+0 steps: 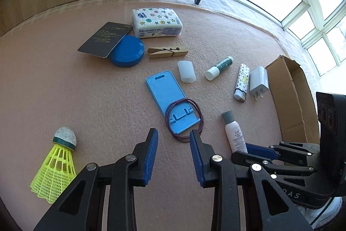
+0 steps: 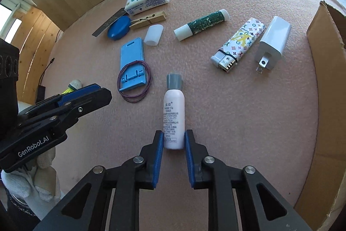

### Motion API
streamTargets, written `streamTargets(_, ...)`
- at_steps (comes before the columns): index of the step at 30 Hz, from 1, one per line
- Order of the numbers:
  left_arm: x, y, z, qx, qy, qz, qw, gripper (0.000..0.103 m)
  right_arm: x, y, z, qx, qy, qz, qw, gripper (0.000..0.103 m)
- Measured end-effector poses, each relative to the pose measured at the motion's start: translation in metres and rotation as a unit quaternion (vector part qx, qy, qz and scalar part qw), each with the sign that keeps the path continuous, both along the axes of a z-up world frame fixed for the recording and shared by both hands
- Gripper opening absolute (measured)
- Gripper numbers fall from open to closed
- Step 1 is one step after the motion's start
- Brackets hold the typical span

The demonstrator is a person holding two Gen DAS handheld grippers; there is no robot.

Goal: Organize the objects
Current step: 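Grasp the small white-pink bottle with the right gripper while the left gripper approaches the purple band, then pinch the purple rubber band with the left gripper while the right gripper holds the bottle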

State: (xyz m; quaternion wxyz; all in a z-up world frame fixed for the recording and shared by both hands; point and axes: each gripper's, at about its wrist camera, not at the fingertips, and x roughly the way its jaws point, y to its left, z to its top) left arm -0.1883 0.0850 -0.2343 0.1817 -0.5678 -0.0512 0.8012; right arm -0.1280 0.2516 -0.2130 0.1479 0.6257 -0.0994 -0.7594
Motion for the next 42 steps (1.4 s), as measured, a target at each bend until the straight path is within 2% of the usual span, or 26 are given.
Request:
streamTargets(4,-0.011,0.009,-0.007,-0.017,-0.002,-0.004,0.9998,0.033,0.005,0.010,0.005,0.008,0.009,-0.009,1.000,0.018)
streamTargets(9,-0.020,0.016,-0.015,-0.016,-0.010,-0.002,0.9998,0.028,0.009,0.013,0.016,0.008,0.030,-0.013,0.999,0.019)
streamTargets(14,-0.022,0.013,-0.017,-0.011,-0.013,0.007,0.9998,0.017,0.008,0.013,0.021,0.011,0.039,-0.016,0.999,0.020)
streamTargets(16,-0.021,0.013,-0.017,-0.006,-0.014,0.005,0.9999,0.007,0.007,0.011,0.021,0.012,0.039,-0.017,0.999,0.020)
streamTargets(18,-0.016,0.012,-0.015,-0.003,-0.011,0.007,0.9999,0.003,0.006,0.008,0.019,0.015,0.038,-0.017,0.999,0.020)
streamTargets(26,0.005,-0.003,-0.003,0.007,-0.004,0.012,0.9999,0.002,0.004,0.005,0.014,0.022,0.038,-0.019,0.999,0.020)
streamTargets(32,0.022,-0.016,-0.003,-0.024,0.004,0.018,0.9996,0.002,0.001,0.002,0.013,0.028,0.044,-0.016,0.999,0.020)
streamTargets(35,0.023,-0.018,-0.002,-0.016,0.001,0.017,0.9997,0.002,-0.001,0.000,0.013,0.034,0.047,-0.013,0.998,0.028)
streamTargets(36,0.023,-0.017,-0.001,-0.013,0.002,0.015,0.9998,0.003,-0.002,-0.001,0.013,0.035,0.048,-0.013,0.998,0.033)
streamTargets(38,0.023,-0.012,0.000,-0.013,0.005,0.009,0.9999,0.016,-0.004,-0.002,0.014,0.038,0.050,-0.014,0.998,0.038)
streamTargets(39,0.023,-0.009,0.001,-0.020,0.010,0.006,0.9997,0.031,-0.005,-0.003,0.014,0.040,0.052,-0.013,0.998,0.038)
streamTargets(40,0.022,-0.006,0.001,-0.029,0.015,0.003,0.9994,0.041,-0.006,-0.004,0.014,0.043,0.053,-0.012,0.998,0.039)
streamTargets(42,0.018,0.000,-0.001,-0.033,0.017,0.001,0.9993,0.041,-0.008,-0.005,0.014,0.045,0.053,-0.010,0.998,0.039)
